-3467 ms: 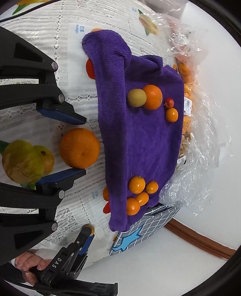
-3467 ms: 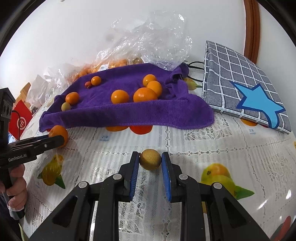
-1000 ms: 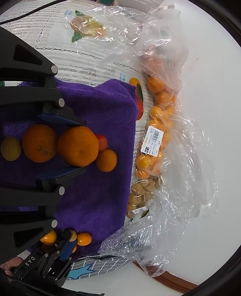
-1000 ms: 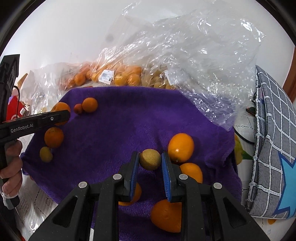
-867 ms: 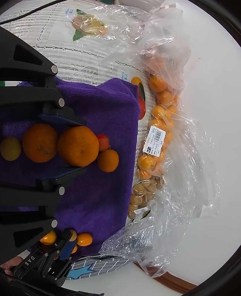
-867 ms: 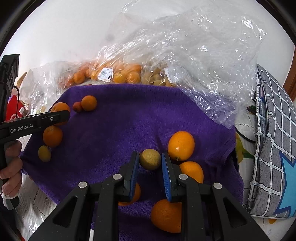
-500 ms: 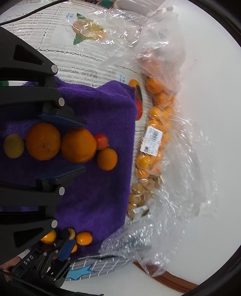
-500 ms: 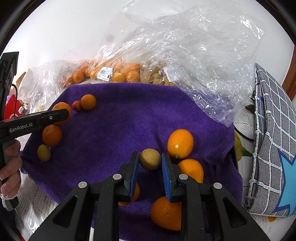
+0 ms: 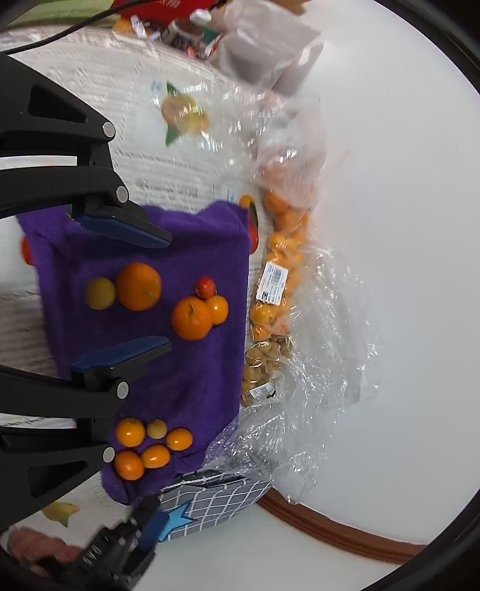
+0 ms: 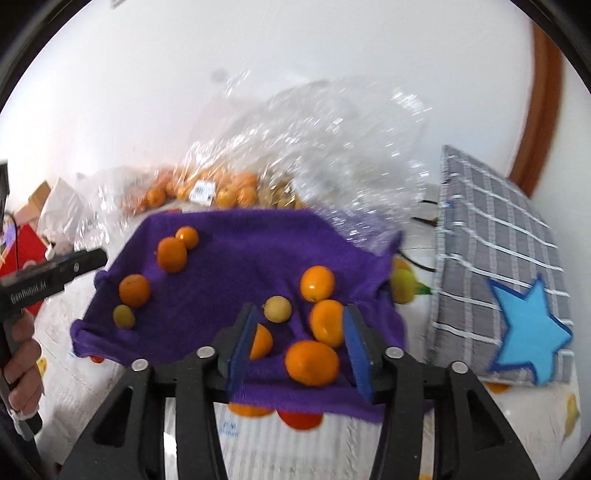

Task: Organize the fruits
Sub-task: 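Open the right gripper onto the towel while the left releases the large orange, then lift both open grippers away from the towel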

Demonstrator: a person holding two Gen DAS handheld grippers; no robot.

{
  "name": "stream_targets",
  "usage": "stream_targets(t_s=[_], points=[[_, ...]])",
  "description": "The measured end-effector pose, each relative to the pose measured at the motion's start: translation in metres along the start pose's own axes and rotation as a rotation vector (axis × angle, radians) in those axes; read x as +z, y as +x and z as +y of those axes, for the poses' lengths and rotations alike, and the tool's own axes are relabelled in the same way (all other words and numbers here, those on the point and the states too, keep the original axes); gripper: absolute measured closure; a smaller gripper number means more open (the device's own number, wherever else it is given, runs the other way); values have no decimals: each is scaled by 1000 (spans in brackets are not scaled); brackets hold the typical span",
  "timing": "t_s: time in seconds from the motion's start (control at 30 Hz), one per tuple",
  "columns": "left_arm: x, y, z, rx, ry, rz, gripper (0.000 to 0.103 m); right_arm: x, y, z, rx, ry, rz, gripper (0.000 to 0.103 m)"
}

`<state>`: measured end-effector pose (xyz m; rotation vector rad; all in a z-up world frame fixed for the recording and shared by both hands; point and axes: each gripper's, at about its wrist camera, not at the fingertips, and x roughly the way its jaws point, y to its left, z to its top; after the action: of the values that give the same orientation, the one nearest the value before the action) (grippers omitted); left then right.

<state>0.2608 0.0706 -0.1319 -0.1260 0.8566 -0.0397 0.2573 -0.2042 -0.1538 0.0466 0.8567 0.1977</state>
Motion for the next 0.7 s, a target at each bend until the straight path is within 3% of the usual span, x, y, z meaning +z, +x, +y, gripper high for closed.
stream_targets(t_s=[0.47,0.53,0.6,0.7], points=[[-55,-83,-8,62,35,-29,40,-42,-96,-13,-100,35,-19,52],[-62,-92,-10,62,43,-29,37,-50,-105,-13,-117,33,-23,45],[-68,-100,-11,67,50,-33,34,-59,-116,-16,-109,45,-29,30],[-75,-112,-12,77,63,-45,30,-69,-129,-15,-113,51,-48,19]])
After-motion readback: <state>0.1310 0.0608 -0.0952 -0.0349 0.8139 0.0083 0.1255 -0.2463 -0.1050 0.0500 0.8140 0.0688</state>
